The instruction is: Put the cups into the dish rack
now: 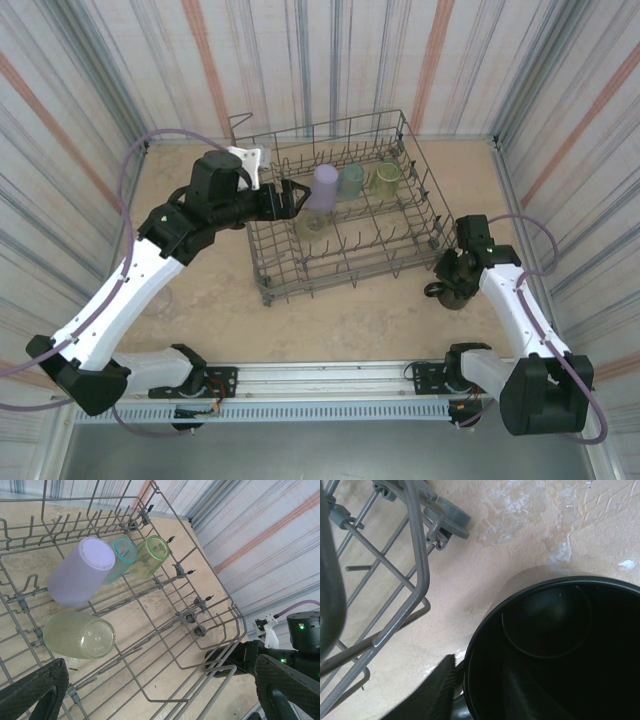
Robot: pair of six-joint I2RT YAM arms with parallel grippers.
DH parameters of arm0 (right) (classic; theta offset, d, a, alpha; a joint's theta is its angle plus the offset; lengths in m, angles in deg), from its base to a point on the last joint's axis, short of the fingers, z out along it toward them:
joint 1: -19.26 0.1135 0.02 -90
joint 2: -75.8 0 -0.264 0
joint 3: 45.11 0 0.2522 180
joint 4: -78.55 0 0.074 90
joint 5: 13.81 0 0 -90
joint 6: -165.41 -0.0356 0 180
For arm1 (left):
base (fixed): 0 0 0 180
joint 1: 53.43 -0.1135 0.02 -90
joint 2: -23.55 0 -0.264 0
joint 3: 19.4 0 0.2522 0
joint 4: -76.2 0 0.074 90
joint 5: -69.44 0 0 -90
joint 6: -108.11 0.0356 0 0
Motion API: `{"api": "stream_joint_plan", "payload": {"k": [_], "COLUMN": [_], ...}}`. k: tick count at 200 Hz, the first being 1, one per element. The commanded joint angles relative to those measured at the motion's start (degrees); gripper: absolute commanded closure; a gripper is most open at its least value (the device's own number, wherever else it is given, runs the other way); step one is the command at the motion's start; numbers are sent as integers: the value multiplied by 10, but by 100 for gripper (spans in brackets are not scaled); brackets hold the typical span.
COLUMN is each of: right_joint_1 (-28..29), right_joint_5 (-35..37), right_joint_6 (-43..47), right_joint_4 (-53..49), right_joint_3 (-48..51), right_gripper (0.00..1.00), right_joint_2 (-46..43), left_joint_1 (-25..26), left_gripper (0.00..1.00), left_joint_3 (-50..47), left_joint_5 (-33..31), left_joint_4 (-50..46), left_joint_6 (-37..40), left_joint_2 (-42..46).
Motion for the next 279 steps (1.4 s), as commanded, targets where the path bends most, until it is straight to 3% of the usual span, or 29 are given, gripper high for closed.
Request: {"api": "stream_joint_plan", "payload": {"k": [1, 82, 121, 153, 166, 186, 196, 252, 279], "right_joint_1": [2, -26, -70, -144, -183, -234, -252, -364, -415], "right_joint_5": [-3, -11, -21, -34, -51, -80, -91, -137, -197], "right_joint_6": [-7, 21, 42, 64, 70, 77, 80, 108, 84], "right_joint_4": [-18, -95, -135, -148, -149, -147, -146, -142, -121], "right_joint_3": [0, -104, -156, -191, -204, -222, -232, -332, -351], "right_gripper": [63, 42, 34, 25, 13, 11, 1, 1, 1], "right_joint_2": [5, -35, -93, -116, -120, -120, -118, -73, -66], "left_joint_1": [11, 89, 139, 196, 220, 255, 271, 328, 332], "left_gripper": [1, 1, 1, 1, 1, 1, 1, 1, 1], "left_joint_3": [-5, 25, 53, 98, 120, 156, 179, 337, 421], "left_joint_5": [-14, -57, -87, -116, -123, -124, -125, -117, -110], "left_joint_4": [3, 7, 6, -6, -9, -14, -18, -56, -83], "left_joint_6": [-7, -3, 7, 19, 25, 32, 39, 77, 86], "left_joint_2": [0, -28, -47, -87, -111, -154, -177, -323, -404]}}
